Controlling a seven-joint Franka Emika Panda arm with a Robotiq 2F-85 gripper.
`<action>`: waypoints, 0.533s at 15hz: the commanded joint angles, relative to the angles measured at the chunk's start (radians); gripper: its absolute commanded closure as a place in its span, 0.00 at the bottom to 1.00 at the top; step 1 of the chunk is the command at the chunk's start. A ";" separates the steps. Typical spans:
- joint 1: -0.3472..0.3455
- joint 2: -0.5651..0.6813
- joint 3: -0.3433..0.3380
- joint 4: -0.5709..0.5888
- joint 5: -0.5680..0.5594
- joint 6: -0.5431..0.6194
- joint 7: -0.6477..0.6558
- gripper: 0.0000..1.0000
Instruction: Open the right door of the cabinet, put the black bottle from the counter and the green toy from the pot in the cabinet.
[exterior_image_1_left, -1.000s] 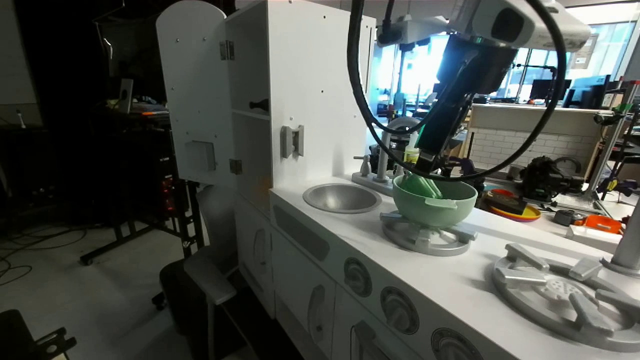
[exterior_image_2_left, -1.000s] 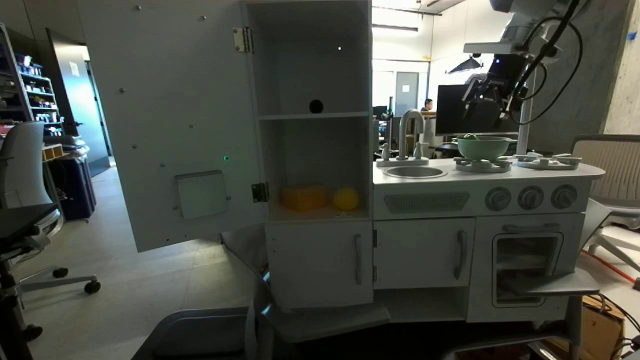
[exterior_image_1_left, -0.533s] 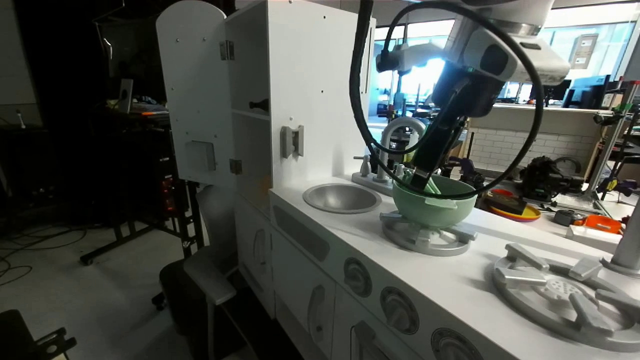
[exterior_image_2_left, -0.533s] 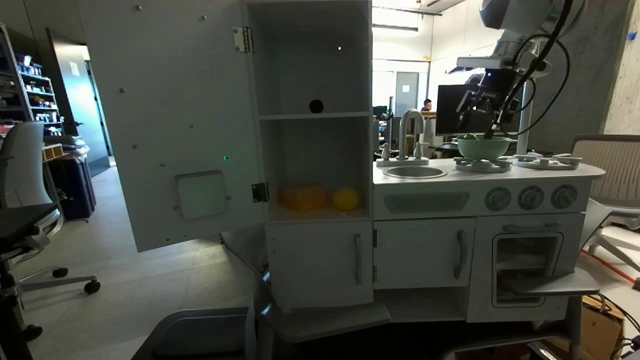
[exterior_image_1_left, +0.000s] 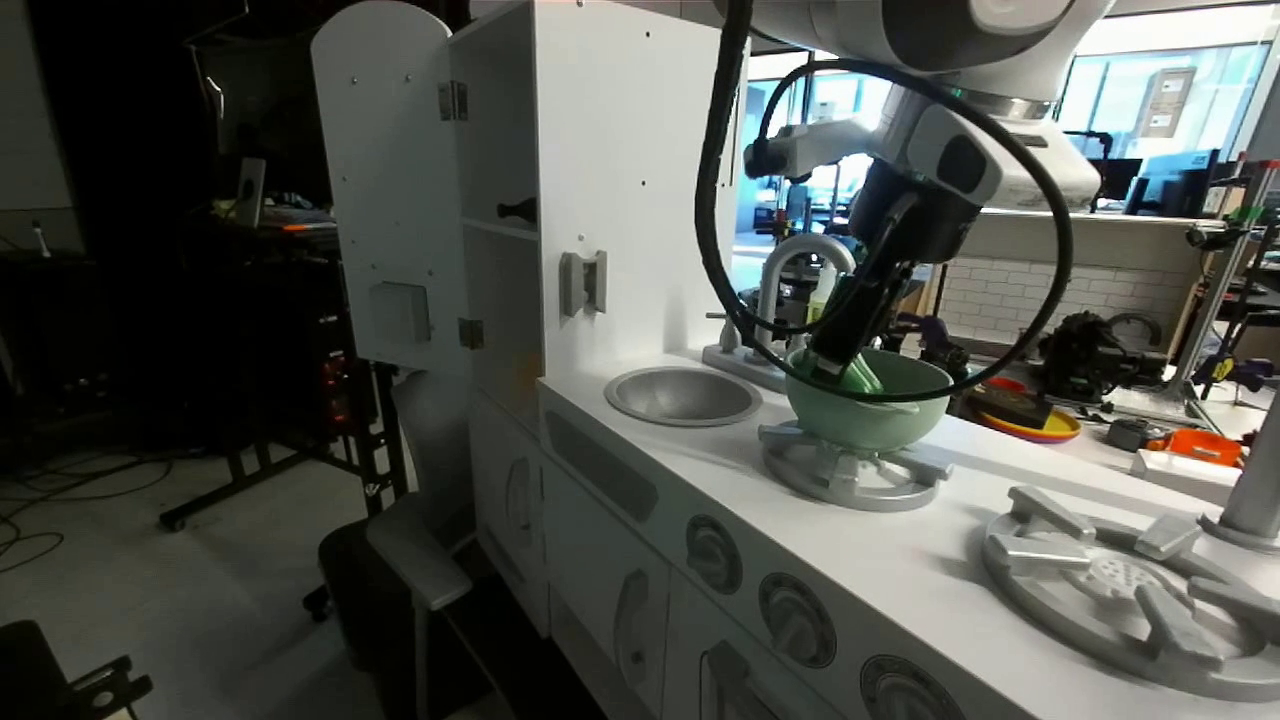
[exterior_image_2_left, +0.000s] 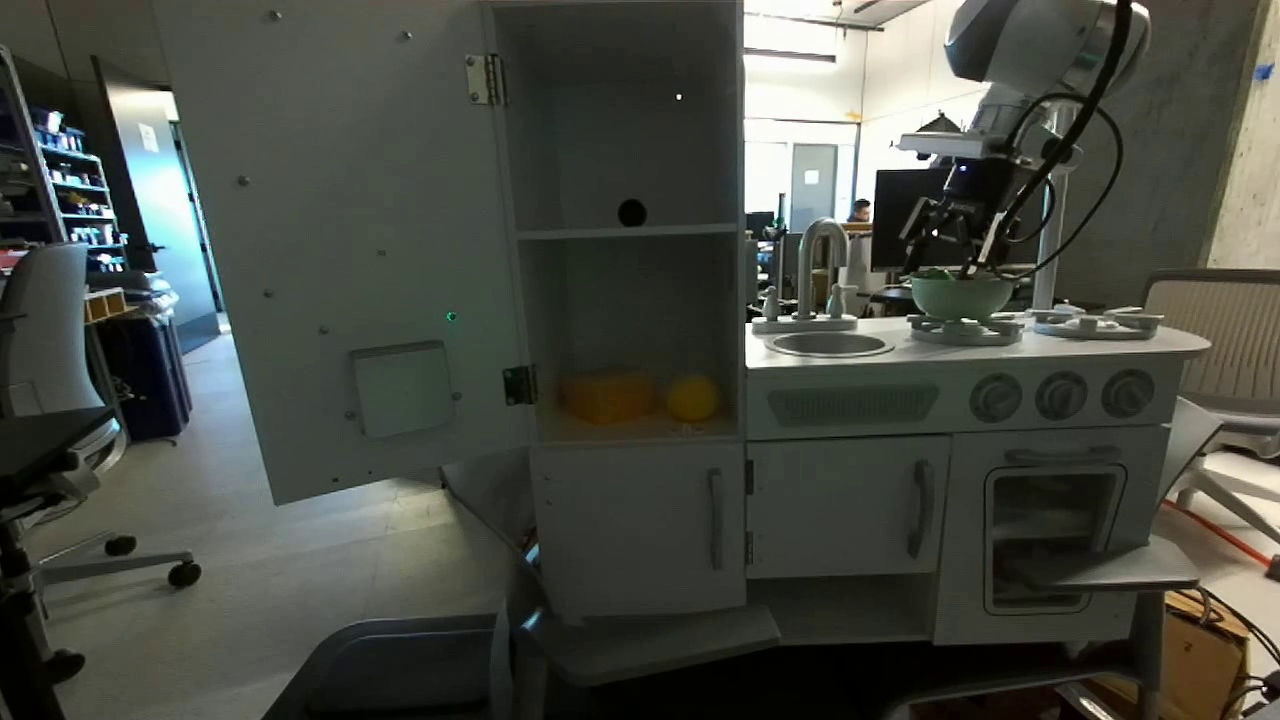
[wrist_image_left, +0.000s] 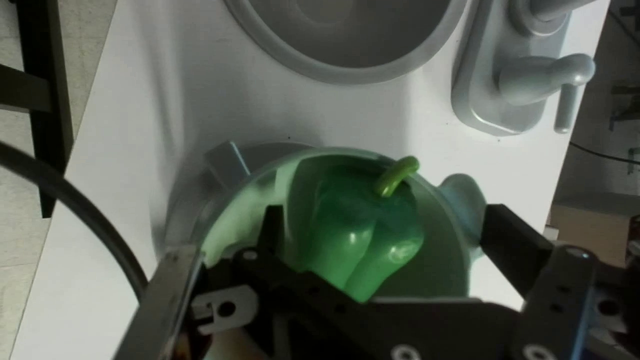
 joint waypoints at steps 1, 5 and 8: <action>-0.013 0.047 0.017 0.066 -0.005 -0.038 0.015 0.00; -0.004 0.030 0.014 0.058 -0.015 -0.078 0.026 0.00; 0.002 0.020 0.002 0.043 -0.009 -0.093 0.022 0.00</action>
